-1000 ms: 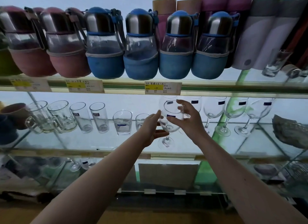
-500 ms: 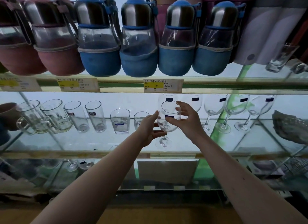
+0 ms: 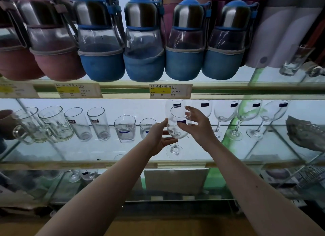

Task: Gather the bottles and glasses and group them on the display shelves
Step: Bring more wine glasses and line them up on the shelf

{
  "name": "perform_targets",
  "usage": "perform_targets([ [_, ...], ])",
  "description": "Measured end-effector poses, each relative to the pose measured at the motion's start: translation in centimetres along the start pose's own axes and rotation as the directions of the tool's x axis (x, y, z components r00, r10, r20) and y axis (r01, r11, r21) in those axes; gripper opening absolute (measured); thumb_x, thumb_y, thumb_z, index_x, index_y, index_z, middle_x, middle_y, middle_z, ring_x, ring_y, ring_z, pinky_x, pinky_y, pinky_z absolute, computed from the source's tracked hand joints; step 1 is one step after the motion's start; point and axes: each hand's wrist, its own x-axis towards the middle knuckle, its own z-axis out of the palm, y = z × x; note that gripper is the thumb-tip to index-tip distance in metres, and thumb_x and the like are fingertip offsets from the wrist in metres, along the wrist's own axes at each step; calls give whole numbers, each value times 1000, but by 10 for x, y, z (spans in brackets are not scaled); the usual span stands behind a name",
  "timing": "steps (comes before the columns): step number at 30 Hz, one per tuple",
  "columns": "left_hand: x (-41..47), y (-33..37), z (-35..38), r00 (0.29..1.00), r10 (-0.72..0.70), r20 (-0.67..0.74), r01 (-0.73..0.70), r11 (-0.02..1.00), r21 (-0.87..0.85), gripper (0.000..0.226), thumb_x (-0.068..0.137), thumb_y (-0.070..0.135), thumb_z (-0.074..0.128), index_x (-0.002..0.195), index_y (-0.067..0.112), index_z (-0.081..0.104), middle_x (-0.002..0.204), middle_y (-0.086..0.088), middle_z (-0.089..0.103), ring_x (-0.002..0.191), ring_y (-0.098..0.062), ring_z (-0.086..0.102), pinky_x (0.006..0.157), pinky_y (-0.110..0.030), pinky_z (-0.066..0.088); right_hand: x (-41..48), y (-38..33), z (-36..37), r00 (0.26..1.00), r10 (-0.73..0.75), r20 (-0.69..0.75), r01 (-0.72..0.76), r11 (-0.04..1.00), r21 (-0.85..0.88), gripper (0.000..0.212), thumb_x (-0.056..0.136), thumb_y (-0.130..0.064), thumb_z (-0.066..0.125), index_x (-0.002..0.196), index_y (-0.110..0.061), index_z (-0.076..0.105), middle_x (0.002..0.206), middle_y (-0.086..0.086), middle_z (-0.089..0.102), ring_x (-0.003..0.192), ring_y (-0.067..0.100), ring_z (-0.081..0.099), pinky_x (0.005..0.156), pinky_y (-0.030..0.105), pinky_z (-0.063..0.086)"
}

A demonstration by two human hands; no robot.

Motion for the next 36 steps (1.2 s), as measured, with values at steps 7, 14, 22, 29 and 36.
perform_targets([
  [7, 0, 0, -2, 1000, 6, -4, -7, 1000, -23, 30, 98, 31, 46, 115, 7, 50, 102, -19, 61, 83, -33, 66, 78, -38, 55, 0, 0, 5, 1000, -11, 2, 11, 1000, -13, 67, 76, -14, 77, 136, -17, 46, 133, 7, 55, 123, 19, 50, 91, 26, 44],
  [14, 3, 0, -1, 1000, 0, -9, 0, 999, -39, 25, 98, 31, 47, 110, 9, 52, 100, -17, 62, 83, -33, 65, 79, -38, 54, -1, -3, 6, 1000, -16, -8, 15, 999, -42, 67, 77, -15, 76, 136, -17, 45, 134, 6, 54, 123, 19, 49, 92, 26, 43],
  [22, 2, 2, -4, 1000, -26, 2, 26, 1000, -12, 24, 98, 33, 47, 103, 11, 55, 100, -17, 61, 86, -33, 64, 83, -39, 52, -5, -6, 10, 999, 0, -37, -2, 998, -58, 69, 79, -16, 74, 140, -17, 40, 137, 6, 51, 125, 20, 47, 89, 24, 40],
  [29, -3, 4, -3, 999, -32, 3, 32, 999, -14, 20, 99, 29, 47, 99, 12, 57, 95, -16, 63, 82, -30, 65, 76, -35, 55, -8, -6, 13, 997, 27, -73, -30, 999, -33, 68, 78, -16, 75, 136, -18, 40, 137, 7, 52, 126, 20, 47, 91, 25, 41],
  [36, -8, 3, 0, 999, -45, -21, 45, 999, 29, 25, 99, 34, 45, 105, 12, 55, 96, -14, 61, 85, -30, 62, 77, -37, 53, -10, -9, 12, 998, 51, -43, -52, 999, -9, 75, 80, -16, 74, 142, -18, 32, 144, 8, 45, 133, 21, 41, 97, 26, 37],
])
